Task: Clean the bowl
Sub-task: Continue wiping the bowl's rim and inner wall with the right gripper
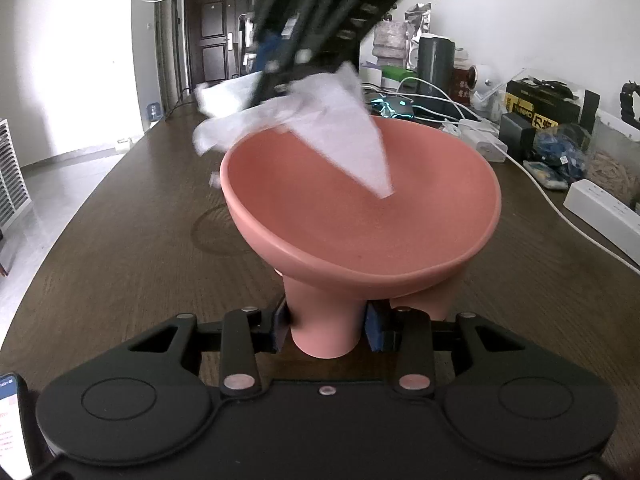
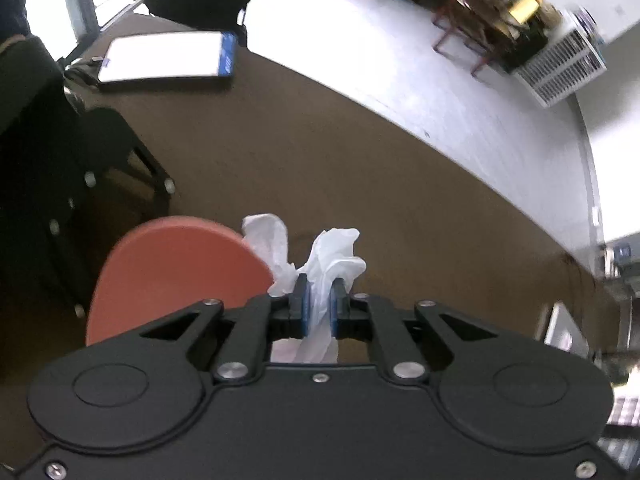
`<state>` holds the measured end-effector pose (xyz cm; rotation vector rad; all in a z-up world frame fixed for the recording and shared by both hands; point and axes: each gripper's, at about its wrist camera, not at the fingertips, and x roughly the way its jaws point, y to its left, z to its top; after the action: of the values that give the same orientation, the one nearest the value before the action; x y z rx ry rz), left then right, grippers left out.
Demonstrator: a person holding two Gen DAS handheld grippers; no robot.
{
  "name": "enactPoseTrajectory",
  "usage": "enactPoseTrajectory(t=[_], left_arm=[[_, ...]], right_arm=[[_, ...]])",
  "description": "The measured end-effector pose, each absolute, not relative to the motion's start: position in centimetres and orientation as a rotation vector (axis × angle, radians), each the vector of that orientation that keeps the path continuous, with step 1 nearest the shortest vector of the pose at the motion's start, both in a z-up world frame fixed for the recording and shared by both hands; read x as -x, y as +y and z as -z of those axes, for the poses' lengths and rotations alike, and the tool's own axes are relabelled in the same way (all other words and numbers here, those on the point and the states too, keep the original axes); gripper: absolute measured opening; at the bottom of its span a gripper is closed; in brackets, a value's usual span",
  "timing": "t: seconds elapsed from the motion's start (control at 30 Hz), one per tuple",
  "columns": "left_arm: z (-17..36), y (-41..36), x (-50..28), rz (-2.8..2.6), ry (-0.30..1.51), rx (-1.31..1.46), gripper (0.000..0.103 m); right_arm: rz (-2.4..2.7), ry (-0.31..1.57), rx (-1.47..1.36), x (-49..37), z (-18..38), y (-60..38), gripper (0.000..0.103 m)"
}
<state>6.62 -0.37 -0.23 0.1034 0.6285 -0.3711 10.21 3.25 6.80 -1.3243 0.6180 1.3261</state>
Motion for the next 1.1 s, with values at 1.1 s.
enactPoseTrajectory(t=[1.1], left_arm=[[0.2,-0.9,-6.7,0.369,0.627,-0.109,0.038]], right_arm=[[-1.583,0.719,1.438,0.5,-6.7,-5.2,0.009]])
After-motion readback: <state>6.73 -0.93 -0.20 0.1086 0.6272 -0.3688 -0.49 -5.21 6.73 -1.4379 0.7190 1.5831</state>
